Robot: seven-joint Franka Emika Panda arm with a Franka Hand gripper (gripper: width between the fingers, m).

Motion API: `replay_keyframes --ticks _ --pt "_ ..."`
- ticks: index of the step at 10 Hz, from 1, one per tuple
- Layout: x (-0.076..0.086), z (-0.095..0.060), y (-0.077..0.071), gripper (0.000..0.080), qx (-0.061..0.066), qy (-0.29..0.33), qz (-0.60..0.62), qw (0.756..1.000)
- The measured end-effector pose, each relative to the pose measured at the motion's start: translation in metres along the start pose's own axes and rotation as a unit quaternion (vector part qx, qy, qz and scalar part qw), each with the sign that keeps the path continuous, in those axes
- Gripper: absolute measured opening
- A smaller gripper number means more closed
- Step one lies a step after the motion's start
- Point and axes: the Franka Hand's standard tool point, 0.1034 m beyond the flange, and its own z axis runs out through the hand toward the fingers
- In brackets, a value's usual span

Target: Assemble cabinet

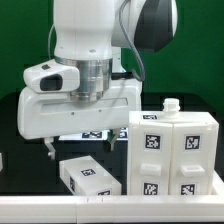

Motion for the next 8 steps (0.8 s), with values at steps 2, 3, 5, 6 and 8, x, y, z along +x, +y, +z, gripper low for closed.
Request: replay_keyframes --ticks 2,3,5,6,8 --pt "0.008 0.012 -0.007 0.0796 -0.001 -0.003 0.015 1.0" --pt "0.01 0.015 -0.008 0.0796 -0.002 -0.004 0.016 1.0" --pt "0.012 0.026 0.003 0.0796 -0.01 -0.003 0.019 1.0" --pt "0.012 0.029 0.006 0.0796 -0.013 -0.002 0.021 1.0" --pt "0.012 0.029 0.008 0.0796 -0.013 -0.002 0.03 0.999"
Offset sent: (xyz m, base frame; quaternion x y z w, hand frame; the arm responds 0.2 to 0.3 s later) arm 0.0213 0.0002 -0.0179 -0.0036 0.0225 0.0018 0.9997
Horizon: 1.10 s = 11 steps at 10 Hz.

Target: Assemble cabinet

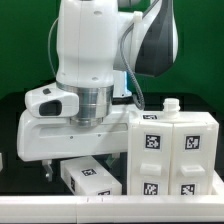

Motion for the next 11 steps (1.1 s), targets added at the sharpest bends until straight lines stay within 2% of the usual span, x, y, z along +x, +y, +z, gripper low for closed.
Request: replay_keyframes --ticks 2,3,4,6,7,9,10,11 --pt "0.0 0.0 0.0 0.0787 0.0 0.0 0.0 1.0" --pt "0.0 0.0 0.0 0.0625 0.0 0.0 0.0 1.0" --pt "0.0 0.0 0.0 0.0558 0.0 0.0 0.001 1.0" --pt "-0.001 -0.001 0.002 0.0558 0.0 0.0 0.002 1.0" --pt "-0.006 -0.01 0.009 0.0558 -0.002 0.003 0.012 1.0" --pt "-0.031 -0.036 0.023 0.0558 0.01 -0.002 0.038 0.999" --pt "-0.038 -0.056 0.024 0.0558 0.024 -0.004 0.05 0.998" --pt "-0.035 -0.082 0.02 0.0558 0.03 0.009 0.059 0.998"
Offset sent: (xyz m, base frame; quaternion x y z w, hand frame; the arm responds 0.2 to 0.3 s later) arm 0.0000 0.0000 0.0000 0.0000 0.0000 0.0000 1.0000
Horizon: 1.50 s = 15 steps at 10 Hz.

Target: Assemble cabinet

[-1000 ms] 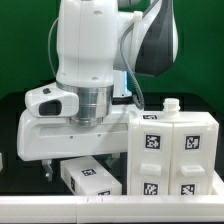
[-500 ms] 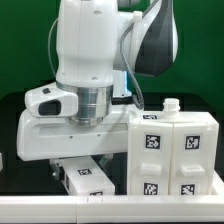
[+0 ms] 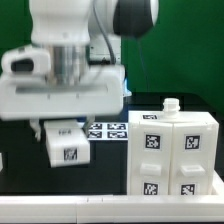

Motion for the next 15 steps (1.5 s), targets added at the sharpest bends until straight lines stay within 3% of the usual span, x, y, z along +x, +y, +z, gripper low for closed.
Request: replay_keyframes --ticks 1,3,5,7,10,12,14,15 --pt "0.001 -0.018 -0.012 0.056 0.004 0.012 0.004 1.0" --pt "0.016 -0.043 -0.036 0.056 -0.001 0.011 0.016 1.0" --pt "0.017 -0.023 -0.029 0.056 -0.005 -0.002 0.023 1.0" --pt "0.018 -0.027 -0.032 0.056 -0.005 0.0 0.031 0.999" --pt "0.027 -0.07 -0.072 0.056 0.006 0.011 0.049 0.999" --pt "0.035 -0.087 -0.101 0.056 0.013 0.014 0.081 0.997" --pt "0.042 -0.09 -0.129 0.056 0.012 0.022 0.079 0.997" --pt "0.042 -0.09 -0.126 0.056 0.012 0.022 0.082 0.996"
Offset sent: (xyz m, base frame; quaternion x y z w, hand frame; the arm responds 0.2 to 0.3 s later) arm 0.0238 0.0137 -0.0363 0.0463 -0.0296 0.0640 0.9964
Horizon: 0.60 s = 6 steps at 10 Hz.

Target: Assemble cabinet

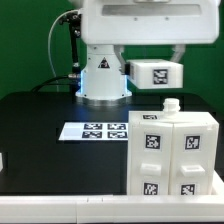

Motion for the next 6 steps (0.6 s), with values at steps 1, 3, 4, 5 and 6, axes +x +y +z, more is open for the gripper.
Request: replay_keyframes --ticks 1,3,4,5,6 --pt "0.0 0.0 0.001 0.056 0.0 0.0 0.001 1.0" --pt "0.001 0.001 0.001 0.056 -0.001 -0.001 0.0 1.0" --pt "0.011 -0.003 0.001 0.056 -0.025 -0.023 -0.011 0.999" --pt "0.026 -0.004 -0.002 0.056 -0.031 -0.028 -0.011 0.999" --pt "0.032 -0.002 -0.003 0.056 -0.035 -0.029 -0.008 0.999"
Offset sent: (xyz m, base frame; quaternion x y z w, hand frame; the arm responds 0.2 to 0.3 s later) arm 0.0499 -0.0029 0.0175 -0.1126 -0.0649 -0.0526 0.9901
